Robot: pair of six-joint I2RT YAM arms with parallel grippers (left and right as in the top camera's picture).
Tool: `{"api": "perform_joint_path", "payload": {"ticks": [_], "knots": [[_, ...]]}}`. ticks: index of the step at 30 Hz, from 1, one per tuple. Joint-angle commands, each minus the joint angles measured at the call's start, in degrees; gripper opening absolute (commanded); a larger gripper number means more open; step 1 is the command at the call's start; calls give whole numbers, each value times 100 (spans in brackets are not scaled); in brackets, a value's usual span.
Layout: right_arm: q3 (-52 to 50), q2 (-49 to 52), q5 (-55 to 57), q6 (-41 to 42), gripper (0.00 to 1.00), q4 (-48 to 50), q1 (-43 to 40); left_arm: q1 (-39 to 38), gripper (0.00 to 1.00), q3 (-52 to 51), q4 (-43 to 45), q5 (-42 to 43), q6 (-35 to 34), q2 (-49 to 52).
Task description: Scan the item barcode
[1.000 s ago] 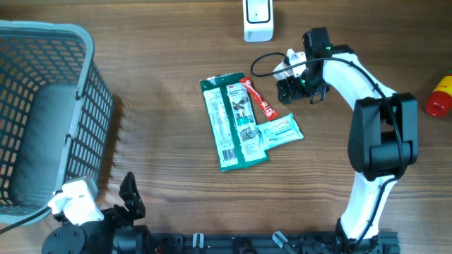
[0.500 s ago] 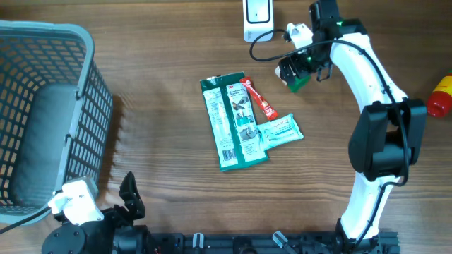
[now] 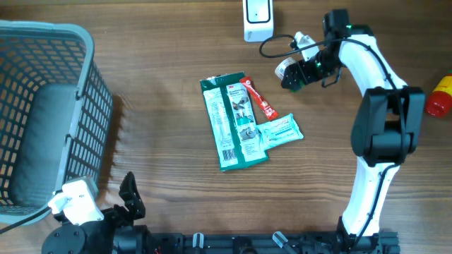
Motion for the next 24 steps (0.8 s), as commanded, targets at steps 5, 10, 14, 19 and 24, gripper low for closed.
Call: {"api": "perform_joint_path", "payload": {"ticks": [5, 10, 14, 19, 24], "knots": [[46, 227, -199, -254, 90, -44, -4, -22, 100, 7, 9, 48, -31, -26], [46, 234, -286, -251, 87, 44, -4, -22, 100, 7, 9, 48, -31, -26], [46, 358, -308, -245, 87, 136, -4, -22, 100, 7, 9, 48, -31, -26], [46, 590, -260, -92, 72, 44, -7, -22, 100, 7, 9, 48, -31, -26], [50, 673, -262, 107, 63, -175, -4, -22, 100, 7, 9, 48, -31, -26]]}}
